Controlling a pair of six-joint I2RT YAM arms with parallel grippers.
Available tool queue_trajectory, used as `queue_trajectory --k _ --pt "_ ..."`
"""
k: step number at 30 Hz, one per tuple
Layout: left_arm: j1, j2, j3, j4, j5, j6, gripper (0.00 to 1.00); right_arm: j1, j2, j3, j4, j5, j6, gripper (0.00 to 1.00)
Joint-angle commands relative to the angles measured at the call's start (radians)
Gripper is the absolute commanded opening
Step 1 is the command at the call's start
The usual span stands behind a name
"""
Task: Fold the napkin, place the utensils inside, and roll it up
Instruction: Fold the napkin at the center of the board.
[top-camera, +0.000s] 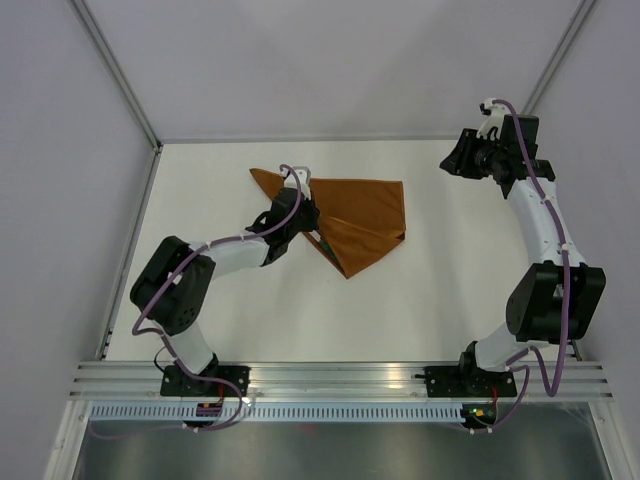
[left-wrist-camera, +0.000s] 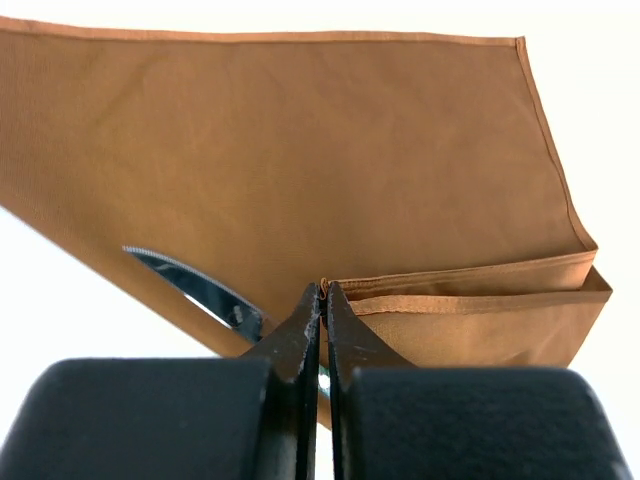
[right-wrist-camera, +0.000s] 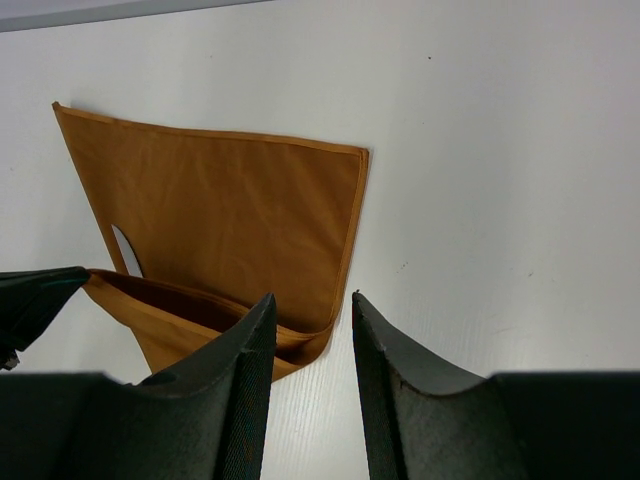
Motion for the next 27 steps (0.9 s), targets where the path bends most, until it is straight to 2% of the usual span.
queue_trajectory --k 1,9,27 --pt "0.041 0.033 0.068 -0.012 0.066 -0.036 0.02 -0.005 0.006 0.001 0.003 -0.018 0.011 0.42" --pt "0.097 0.065 0.111 -0.042 0.104 -0.04 0.02 -0.006 0.011 -0.001 -0.002 -0.024 0.006 0.42" --pt "0.156 0.102 0.09 -0.045 0.103 -0.071 0.02 -0.003 0.026 -0.001 -0.005 -0.034 0.003 0.41"
